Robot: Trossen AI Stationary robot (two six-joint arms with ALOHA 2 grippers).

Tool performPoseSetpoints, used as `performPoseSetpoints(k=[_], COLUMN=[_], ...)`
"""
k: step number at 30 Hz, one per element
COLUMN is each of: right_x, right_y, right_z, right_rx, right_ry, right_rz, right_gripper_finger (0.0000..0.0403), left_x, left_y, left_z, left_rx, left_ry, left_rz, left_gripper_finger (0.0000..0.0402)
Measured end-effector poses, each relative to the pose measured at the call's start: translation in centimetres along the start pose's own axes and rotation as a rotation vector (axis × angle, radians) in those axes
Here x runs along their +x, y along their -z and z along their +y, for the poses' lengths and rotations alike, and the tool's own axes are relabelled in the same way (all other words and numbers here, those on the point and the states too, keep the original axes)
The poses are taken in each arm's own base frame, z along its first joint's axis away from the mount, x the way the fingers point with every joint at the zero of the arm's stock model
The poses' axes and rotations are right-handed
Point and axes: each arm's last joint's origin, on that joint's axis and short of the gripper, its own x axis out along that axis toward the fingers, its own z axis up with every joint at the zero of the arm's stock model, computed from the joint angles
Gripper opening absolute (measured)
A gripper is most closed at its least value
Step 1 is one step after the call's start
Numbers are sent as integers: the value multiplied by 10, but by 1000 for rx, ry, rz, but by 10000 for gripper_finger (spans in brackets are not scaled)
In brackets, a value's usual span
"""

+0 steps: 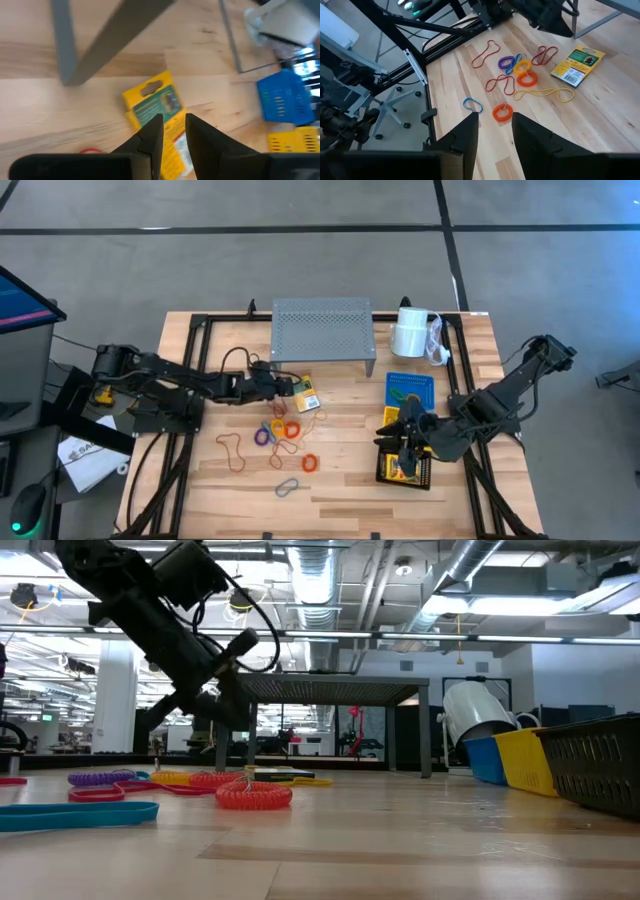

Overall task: Pick & Place Office Desk Supplies
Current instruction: Put the crayon box into the black basket

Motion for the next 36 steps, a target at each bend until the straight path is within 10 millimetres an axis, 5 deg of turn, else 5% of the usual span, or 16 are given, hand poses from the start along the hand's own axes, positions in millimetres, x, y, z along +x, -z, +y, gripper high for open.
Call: performPoseSetpoints(k=[9,20,36], right_x=[0,-2,-4], right_y=[0,3,2], right_z=[0,3,8], right_rx=[-17,-22,-12], right_ry=[1,-19,-58], right_rz=[-2,4,-9], right_gripper_finger=[116,116,116], left_x=[25,32,59], left_y=[17,13,32], left_z=[9,12,-13], left_rx=[9,25,265], left_ry=[-40,-65,66], left_rz=[51,-45,119], left_gripper_finger=[76,76,76])
